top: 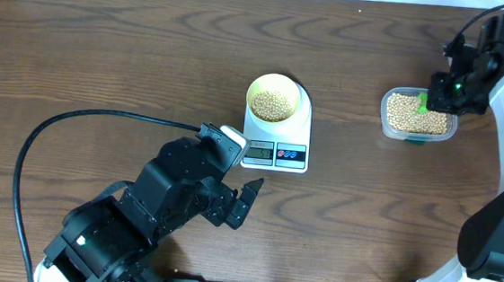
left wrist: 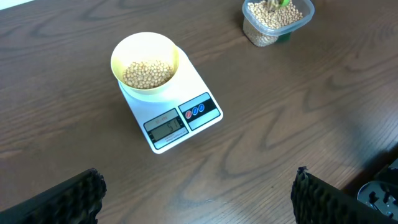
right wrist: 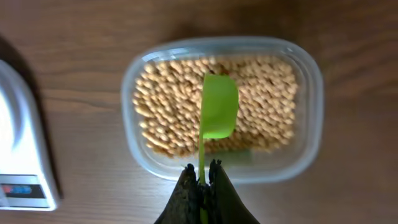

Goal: Scoop item into bowl and weigh 50g on scale
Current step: 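Move right gripper back to the tub and scoop soybeans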

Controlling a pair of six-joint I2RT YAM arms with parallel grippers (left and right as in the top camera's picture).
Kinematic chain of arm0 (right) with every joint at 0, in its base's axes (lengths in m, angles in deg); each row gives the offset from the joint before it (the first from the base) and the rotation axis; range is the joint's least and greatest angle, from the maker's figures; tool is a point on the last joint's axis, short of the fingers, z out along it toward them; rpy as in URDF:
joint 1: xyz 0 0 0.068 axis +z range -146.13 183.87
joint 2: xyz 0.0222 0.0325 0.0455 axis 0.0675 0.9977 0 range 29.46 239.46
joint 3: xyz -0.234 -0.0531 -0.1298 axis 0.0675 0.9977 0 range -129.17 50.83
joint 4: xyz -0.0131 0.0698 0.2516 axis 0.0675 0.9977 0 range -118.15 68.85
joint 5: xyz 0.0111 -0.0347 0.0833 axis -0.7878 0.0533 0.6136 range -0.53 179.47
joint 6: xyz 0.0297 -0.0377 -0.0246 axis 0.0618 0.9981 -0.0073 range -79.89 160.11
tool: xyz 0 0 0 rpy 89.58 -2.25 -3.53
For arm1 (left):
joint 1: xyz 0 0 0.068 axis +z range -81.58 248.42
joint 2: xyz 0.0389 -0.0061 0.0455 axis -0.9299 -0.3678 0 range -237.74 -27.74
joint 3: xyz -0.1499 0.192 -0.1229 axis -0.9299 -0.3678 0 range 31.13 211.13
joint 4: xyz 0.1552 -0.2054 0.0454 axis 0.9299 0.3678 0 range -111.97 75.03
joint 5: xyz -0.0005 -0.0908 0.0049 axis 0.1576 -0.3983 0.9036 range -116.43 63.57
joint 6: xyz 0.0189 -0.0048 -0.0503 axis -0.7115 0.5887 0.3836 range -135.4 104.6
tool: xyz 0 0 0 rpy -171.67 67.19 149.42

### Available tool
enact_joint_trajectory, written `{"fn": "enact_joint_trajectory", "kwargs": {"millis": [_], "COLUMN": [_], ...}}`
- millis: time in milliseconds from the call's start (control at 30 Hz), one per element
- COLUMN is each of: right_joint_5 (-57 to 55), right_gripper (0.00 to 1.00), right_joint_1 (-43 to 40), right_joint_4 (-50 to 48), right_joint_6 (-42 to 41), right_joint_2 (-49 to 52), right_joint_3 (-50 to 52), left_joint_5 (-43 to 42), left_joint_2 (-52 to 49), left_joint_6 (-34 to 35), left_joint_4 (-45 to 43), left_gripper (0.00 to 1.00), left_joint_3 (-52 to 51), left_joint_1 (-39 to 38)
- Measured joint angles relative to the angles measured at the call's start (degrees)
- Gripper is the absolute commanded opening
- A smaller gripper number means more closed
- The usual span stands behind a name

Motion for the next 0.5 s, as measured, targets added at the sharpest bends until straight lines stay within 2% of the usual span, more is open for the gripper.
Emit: {"fn": "enact_joint_trajectory", "kwargs": {"millis": [500], "right_joint_5": [-23.8], "right_gripper": [0.01], "right_joint_1": [12.2], "right_joint_4": [3.0], "right_joint_6": [0.0], "right_joint_2": [0.0], "right_joint_3": [-0.2], "left_joint_5": [0.0], "left_joint_2": [0.0], "left_joint_6": [0.0], "left_joint_4": [0.0], "left_gripper": [0.98], "left_joint_3": [0.0], "left_joint_1": [0.0]}}
